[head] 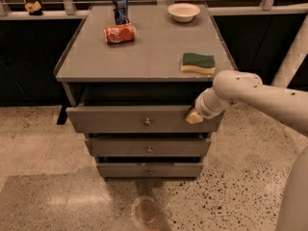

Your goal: Open top drawer

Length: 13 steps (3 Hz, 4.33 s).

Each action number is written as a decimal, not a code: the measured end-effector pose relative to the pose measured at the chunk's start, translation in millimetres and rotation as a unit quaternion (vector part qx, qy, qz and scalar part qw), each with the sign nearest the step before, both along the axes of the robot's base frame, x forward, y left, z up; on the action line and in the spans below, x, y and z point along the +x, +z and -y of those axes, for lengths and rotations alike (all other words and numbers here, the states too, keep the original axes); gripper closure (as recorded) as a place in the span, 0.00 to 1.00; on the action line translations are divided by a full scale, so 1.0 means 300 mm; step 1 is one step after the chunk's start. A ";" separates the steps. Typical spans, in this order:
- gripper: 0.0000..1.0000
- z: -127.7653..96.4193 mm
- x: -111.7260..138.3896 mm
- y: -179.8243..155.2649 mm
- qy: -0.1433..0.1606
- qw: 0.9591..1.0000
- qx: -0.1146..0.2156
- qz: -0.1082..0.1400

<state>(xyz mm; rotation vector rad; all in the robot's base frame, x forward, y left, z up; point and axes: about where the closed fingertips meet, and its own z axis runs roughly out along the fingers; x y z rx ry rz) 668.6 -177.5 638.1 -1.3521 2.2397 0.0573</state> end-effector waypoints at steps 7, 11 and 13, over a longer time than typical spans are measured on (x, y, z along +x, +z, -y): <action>1.00 -0.006 -0.042 -0.004 0.013 1.000 -0.002 -0.006; 1.00 -0.005 -0.078 -0.007 0.017 1.000 -0.001 -0.010; 1.00 -0.005 -0.091 -0.006 0.024 1.000 0.000 -0.009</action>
Offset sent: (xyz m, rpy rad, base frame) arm -0.0621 0.0147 -0.0770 0.0132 0.0122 0.1591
